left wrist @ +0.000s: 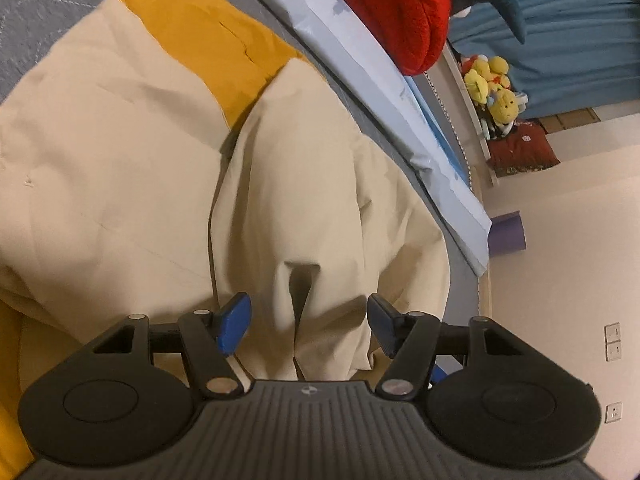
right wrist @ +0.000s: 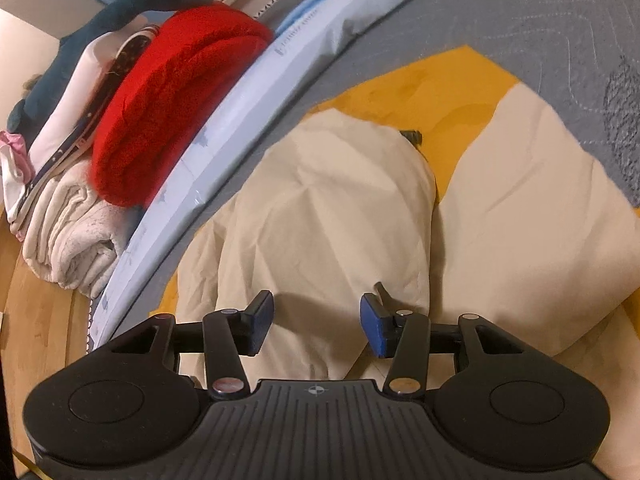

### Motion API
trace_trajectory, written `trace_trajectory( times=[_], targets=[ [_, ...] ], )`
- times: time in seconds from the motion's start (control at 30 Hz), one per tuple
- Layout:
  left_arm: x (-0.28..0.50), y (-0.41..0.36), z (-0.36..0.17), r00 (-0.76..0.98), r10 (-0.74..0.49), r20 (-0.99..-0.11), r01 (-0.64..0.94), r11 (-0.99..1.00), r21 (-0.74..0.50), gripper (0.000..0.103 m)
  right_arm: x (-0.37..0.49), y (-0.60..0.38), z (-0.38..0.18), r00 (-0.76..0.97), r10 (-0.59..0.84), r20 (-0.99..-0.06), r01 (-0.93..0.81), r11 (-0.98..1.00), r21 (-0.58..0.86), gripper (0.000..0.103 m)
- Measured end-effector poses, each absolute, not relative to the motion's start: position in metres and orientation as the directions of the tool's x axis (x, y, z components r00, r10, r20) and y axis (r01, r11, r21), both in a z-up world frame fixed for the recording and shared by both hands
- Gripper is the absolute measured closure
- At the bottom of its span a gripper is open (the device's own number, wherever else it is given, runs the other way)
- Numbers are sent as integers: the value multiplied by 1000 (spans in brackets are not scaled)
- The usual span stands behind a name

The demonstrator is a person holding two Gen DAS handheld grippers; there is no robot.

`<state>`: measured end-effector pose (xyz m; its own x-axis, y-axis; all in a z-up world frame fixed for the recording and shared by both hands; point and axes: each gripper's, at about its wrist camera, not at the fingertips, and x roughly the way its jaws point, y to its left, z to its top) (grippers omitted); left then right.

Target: Fold large clothes

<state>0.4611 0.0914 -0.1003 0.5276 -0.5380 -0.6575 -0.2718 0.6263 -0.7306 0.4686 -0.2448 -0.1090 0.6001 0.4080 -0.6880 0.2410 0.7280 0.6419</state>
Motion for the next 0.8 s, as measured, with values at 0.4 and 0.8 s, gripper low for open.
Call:
trace_trajectory(
  times=[0.4,0.8],
  targets=[
    [451,92,-104,584,-463,-667,-256,674,-693,97,468,-245,-118,605,362,-709,273,742,612,100],
    [445,101,-68,633,-359,-685,-209,773,-599,100,459,-255,-98,692,367,-622,225,709,668,99]
  ],
)
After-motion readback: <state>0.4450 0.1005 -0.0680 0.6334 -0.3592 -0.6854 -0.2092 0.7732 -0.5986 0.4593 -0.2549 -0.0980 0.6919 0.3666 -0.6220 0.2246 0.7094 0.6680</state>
